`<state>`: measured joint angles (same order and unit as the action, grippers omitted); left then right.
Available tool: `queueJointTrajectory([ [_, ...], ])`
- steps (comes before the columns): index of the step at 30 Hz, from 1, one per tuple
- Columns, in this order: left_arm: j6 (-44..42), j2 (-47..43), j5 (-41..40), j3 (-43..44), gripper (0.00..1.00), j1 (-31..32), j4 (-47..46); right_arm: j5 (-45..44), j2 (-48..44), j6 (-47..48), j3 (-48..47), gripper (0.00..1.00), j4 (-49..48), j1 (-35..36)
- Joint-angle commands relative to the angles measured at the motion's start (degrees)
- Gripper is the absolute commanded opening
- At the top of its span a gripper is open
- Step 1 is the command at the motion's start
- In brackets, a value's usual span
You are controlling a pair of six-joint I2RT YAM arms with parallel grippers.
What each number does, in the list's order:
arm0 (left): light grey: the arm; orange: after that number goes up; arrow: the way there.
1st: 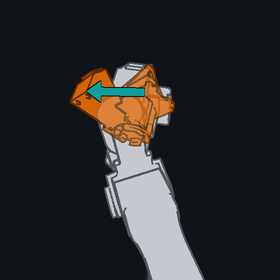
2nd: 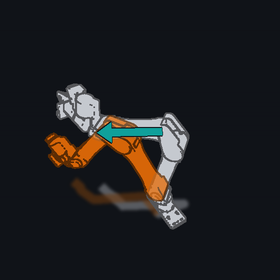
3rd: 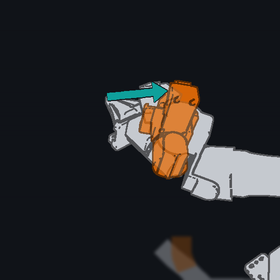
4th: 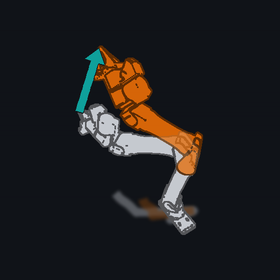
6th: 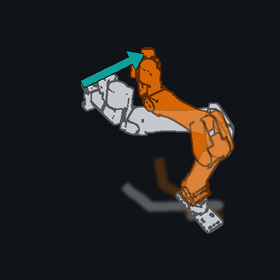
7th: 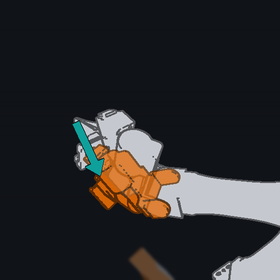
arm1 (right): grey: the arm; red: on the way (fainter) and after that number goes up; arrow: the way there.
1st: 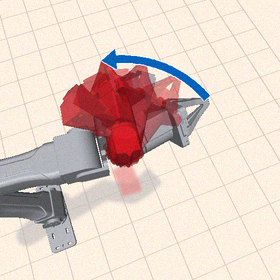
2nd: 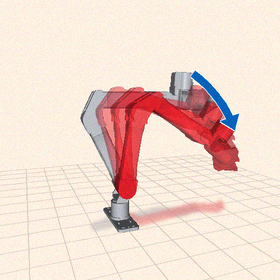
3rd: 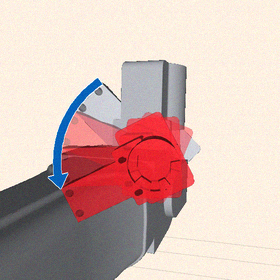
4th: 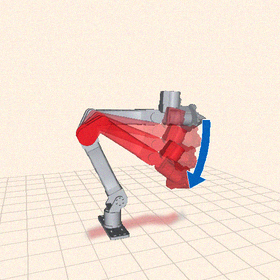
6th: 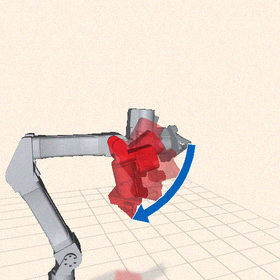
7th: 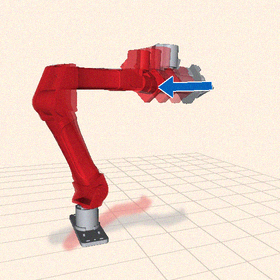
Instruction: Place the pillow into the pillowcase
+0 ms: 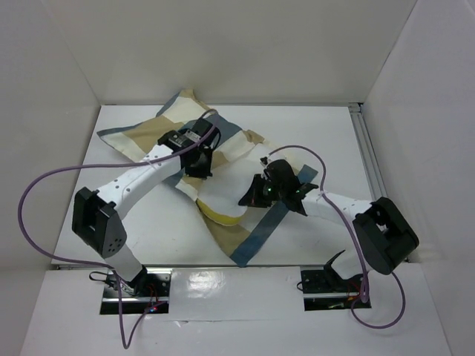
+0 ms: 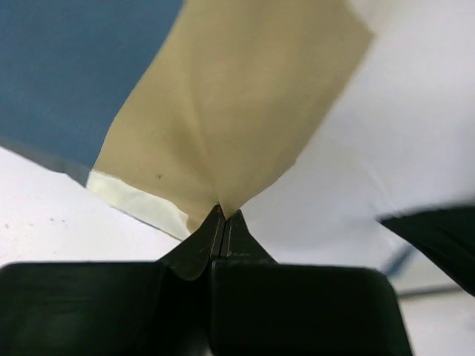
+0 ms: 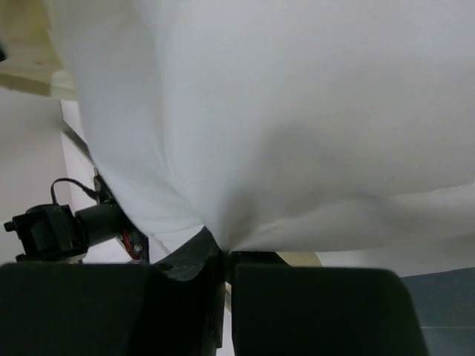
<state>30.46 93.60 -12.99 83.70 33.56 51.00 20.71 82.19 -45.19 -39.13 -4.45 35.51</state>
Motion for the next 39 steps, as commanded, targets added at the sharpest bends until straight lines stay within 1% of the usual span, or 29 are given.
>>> queueJointTrajectory([
  [1, -1.45, -4.74, 11.59, 11.01, 0.00, 2.29, 2.41, -1.99, -1.86, 4.40, -8.04, 0.00, -1.73, 0.44],
  [3, -1.45, -4.74, 15.44, 18.47, 0.00, 2.30, 4.36, -2.68, -4.65, 7.72, -14.44, 0.00, 2.14, 0.44],
  [5, -0.93, -4.74, 18.86, 20.62, 0.00, 2.82, 4.98, -3.47, -7.21, 8.97, -17.19, 0.00, 4.71, 0.44],
  [8, 1.79, -6.76, 19.41, 16.69, 0.00, 3.35, 3.50, -5.50, -11.08, 8.11, -15.98, 0.00, 2.44, 2.29],
  [9, 3.02, -7.29, 19.93, 12.23, 0.00, 3.87, 1.40, -6.29, -10.39, 6.45, -12.32, 0.00, 0.51, 2.90],
  [11, 5.66, -7.82, 23.43, 8.16, 0.00, 4.49, -1.07, -7.52, -7.33, 4.33, -8.17, 0.00, -6.40, 2.90],
  [12, 6.54, -8.34, 26.06, 5.71, 0.00, 5.80, -1.78, -7.53, -3.05, 3.28, -5.11, 0.00, -8.80, 2.90],
  [13, 7.24, -9.57, 26.09, 4.99, 0.00, 6.68, -1.78, -7.53, -0.83, 2.66, -4.29, 0.00, -11.96, 2.12],
  [15, 7.86, -11.68, 26.09, 4.37, 0.00, 7.48, -1.78, -5.16, 2.87, 2.12, -3.76, 0.00, -14.87, 0.97],
  [16, 8.65, -12.82, 26.09, 4.37, 0.00, 7.48, -1.78, -1.67, 4.97, 1.34, -3.76, 0.00, -16.02, -0.25],
  [17, 8.65, -14.66, 26.61, 4.37, 0.00, 7.48, -1.26, -0.51, 4.99, 1.33, -5.06, 0.00, -16.55, -0.26],
  [18, 5.96, -15.20, 27.66, 5.24, 0.00, 7.48, -1.26, 0.11, 3.86, 3.33, -7.60, 0.00, -15.43, -0.78],
  [19, 5.93, -15.20, 26.89, 5.85, 0.00, 6.87, 0.57, 0.12, 2.55, 4.75, -9.19, 0.00, -13.50, -0.79],
  [20, 4.62, -14.59, 24.97, 6.38, 0.00, 6.87, 4.50, 0.12, 0.97, 5.98, -10.60, 0.00, -8.96, -0.79],
  [21, 4.09, -13.81, 21.03, 6.39, 0.00, 6.17, 5.85, 0.12, -0.88, 6.95, -11.74, 0.00, -7.00, -0.79],
  [23, 4.08, -13.80, 20.20, 5.07, 0.00, 5.03, 6.39, 0.82, -6.94, 8.45, -13.34, 0.00, -3.22, -0.79],
  [26, 4.77, -13.27, 32.38, 4.37, 0.00, 5.98, 0.09, 4.06, -11.96, 8.36, -10.36, 0.00, -6.43, -0.26],
  [28, 7.32, -14.32, 38.54, 2.01, 0.00, 9.92, -8.24, 4.08, -11.10, 7.66, -7.90, 0.00, -7.50, -0.26],
  [29, 8.12, -14.32, 38.57, 1.99, 0.00, 9.94, -8.29, 4.60, -7.96, 6.09, -5.36, 0.00, -8.11, -0.26],
  [30, 8.74, -15.02, 37.26, 1.47, 0.00, 9.94, -8.29, 5.73, -5.92, 5.38, -4.03, 0.00, -10.90, -0.26],
  [31, 8.74, -15.03, 32.90, -0.19, 0.00, 9.07, -8.29, 7.14, -3.90, 4.42, -2.54, 0.00, -13.37, -0.26],
  [32, 8.74, -15.90, 31.55, -1.07, 0.00, 7.93, -6.11, 9.50, -0.14, 2.41, -0.26, 0.00, -15.48, 1.22],
  [33, 7.26, -16.43, 31.54, -1.78, 0.06, 6.62, -5.48, 11.00, 1.46, 1.69, 0.28, 0.00, -18.03, 1.23],
  [34, 5.86, -16.43, 30.32, -1.79, 0.27, 5.91, -4.95, 12.67, 2.70, 0.99, 0.81, 0.00, -19.53, 2.01],
  [35, 3.67, -17.13, 29.00, -1.79, 0.40, 5.90, -3.90, 16.26, 4.54, 0.46, 0.81, 0.00, -20.68, 2.02],
  [36, 3.04, -17.14, 27.51, -1.79, 0.55, 5.90, -2.85, 17.25, 4.55, 0.45, 0.81, 0.00, -20.69, 2.02],
  [37, 2.42, -17.14, 24.45, 0.74, 0.76, 5.21, -1.53, 17.26, 3.51, 3.59, -0.23, 0.19, -15.90, 2.02],
  [38, 1.80, -17.14, 22.85, 2.15, 0.79, 4.59, -0.30, 15.08, 1.93, 5.36, -1.63, 0.44, -12.37, 1.41],
  [39, 1.28, -15.92, 20.75, 3.82, 0.83, 4.58, 1.10, 12.89, 0.00, 7.03, -2.17, 0.63, -8.60, 0.54],
])
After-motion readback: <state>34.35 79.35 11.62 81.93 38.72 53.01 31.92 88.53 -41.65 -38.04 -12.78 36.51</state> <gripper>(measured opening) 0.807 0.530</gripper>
